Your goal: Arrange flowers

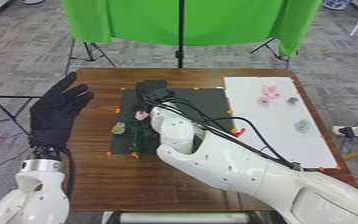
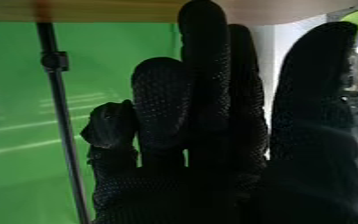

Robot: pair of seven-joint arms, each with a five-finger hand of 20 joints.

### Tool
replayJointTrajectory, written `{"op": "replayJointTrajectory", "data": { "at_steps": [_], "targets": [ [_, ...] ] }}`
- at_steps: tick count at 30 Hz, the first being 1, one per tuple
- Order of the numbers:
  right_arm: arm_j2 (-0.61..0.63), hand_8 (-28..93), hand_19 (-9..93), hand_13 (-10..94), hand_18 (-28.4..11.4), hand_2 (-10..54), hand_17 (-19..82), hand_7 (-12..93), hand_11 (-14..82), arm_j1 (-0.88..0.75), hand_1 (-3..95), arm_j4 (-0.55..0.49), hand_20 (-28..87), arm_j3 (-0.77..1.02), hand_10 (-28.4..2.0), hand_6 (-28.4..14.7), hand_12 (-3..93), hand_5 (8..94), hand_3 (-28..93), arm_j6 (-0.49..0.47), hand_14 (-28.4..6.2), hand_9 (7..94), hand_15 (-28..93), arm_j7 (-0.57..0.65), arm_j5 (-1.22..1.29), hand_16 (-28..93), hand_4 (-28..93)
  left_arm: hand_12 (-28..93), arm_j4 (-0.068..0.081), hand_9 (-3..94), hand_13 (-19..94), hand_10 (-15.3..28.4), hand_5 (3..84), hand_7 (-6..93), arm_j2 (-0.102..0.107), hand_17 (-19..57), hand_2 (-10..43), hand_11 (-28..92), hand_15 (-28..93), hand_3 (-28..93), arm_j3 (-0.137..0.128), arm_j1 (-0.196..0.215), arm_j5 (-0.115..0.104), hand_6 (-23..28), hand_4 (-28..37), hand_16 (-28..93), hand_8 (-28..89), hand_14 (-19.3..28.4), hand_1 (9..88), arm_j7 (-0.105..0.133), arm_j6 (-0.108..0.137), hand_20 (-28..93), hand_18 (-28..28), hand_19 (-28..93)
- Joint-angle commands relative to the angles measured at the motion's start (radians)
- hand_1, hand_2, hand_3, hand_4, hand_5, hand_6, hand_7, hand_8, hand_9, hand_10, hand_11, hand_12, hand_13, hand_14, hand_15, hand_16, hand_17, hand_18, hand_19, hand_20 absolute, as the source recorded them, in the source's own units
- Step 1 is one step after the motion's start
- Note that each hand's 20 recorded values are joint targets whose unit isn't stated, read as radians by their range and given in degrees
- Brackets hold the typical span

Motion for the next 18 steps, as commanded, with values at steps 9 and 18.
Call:
{"op": "replayJointTrajectory", "data": {
  "at_steps": [9,18],
  "targets": [
    [0.098,-12,93,65,-18.8,-1.2,28,12,29.5,-0.075,59.2,-0.186,61,0.112,-8.9,4.9,17.4,66.3,10,0.008,-8.2,79.9,79,-0.015,0.058,17,-15,13,-0.030,38.3,27,20.7,40.4,12.6,-0.020,-7.9,9.3,29,56,76,-0.040,0.143,-0.021,10.6,-20.6,-7,-8,26.1,25.3,0.012,0.030,25,23.2,50],
    [0.466,-12,93,58,-22.3,-7.4,24,13,23.9,-0.362,34.7,-0.508,55,0.491,-14.7,1.1,14.4,60.1,69,0.017,-12.7,68.8,73,0.019,0.126,10,-28,13,-0.047,38.1,27,20.7,40.4,12.5,-0.018,-7.9,9.2,29,56,76,-0.061,0.219,-0.049,10.6,-20.5,-7,-8,26.1,25.2,0.063,0.047,25,23.3,50]
  ]
}}
